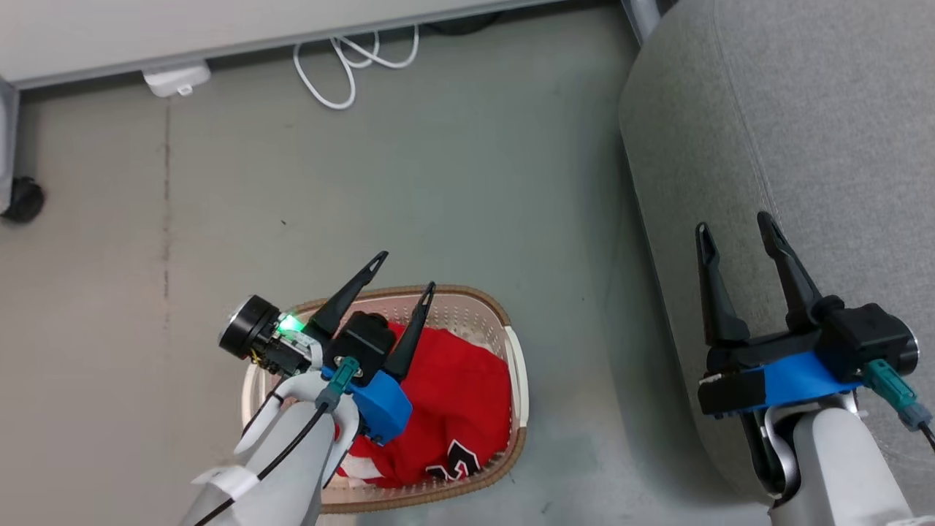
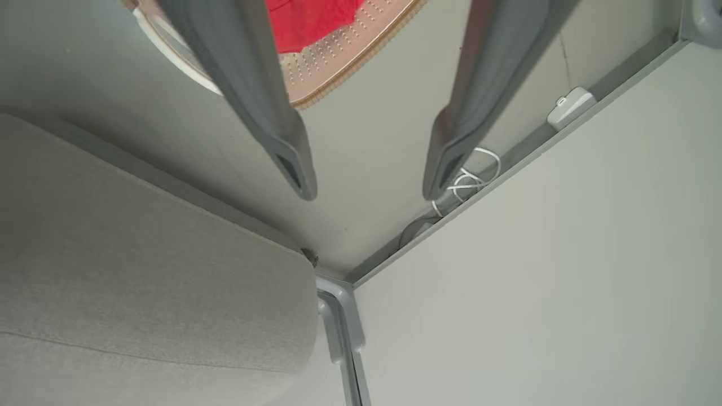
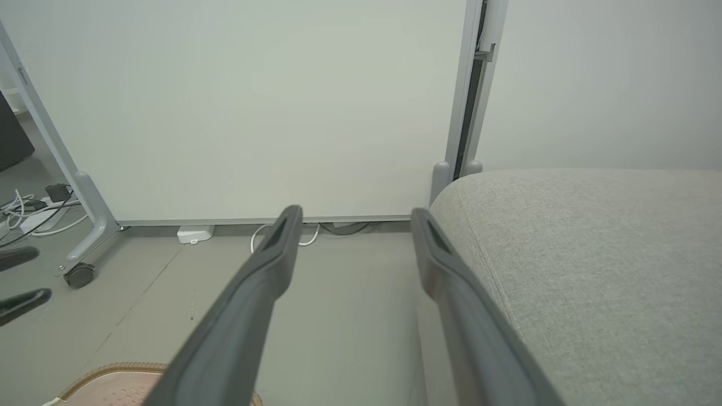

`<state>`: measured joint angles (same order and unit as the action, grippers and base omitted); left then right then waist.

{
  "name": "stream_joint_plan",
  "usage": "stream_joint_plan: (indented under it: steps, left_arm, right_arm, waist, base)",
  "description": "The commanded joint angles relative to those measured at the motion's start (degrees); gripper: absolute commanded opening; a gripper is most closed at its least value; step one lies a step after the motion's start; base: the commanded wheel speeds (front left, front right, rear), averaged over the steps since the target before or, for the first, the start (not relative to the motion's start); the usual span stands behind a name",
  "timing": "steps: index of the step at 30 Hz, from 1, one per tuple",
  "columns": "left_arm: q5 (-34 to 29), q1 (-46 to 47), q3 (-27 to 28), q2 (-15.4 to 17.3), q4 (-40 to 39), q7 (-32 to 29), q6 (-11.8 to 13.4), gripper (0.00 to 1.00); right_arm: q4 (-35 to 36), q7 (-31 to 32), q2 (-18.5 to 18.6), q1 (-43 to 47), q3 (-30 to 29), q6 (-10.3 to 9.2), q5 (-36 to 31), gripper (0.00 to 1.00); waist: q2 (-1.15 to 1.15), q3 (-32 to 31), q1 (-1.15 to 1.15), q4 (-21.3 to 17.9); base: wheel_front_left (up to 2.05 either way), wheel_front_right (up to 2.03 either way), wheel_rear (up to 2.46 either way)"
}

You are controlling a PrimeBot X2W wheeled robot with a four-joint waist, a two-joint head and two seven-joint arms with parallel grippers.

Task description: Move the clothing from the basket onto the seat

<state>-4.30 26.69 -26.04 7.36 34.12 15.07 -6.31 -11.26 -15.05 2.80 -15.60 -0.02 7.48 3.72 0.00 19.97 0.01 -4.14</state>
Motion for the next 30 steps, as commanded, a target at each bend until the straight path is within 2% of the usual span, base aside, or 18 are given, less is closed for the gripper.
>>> stream_joint_plan:
  steps: [1,7,21,30]
  left_arm:
    - [-0.37,1.77,-1.26,0.74,2.11,0.15,-0.43,1.00]
    - [-0.76,8.55,-8.06,1.42,11.42,0.16,-1.20,1.00]
    - [5.55,20.97,-31.83,1.68,32.38,-0.21,-1.09,1.00]
    - [8.87,27.65,-43.76,2.27,37.74,-2.31,-1.09,1.00]
  right_arm:
    - [0.56,-0.20,0.16,-1.41,0.26,0.04,-0.11,1.00]
    - [2.00,-0.20,0.14,-4.84,0.46,0.03,-0.55,1.00]
    - [5.39,-0.20,0.14,-10.73,1.18,0.03,-1.70,1.00]
    - [8.54,-0.20,0.14,-12.97,0.87,0.03,-1.88,1.00]
  waist:
    - [0.00,4.91,-0.01,-2.63]
    - [0.00,11.15,-0.01,-4.04]
    - [0.00,23.06,-0.01,-5.80]
    - [0.00,29.89,-0.01,-7.00]
  base:
    - [0.00,0.00,0.00]
    - [0.00,0.00,0.00]
    - [0.00,0.00,0.00]
    - [0.00,0.00,0.00]
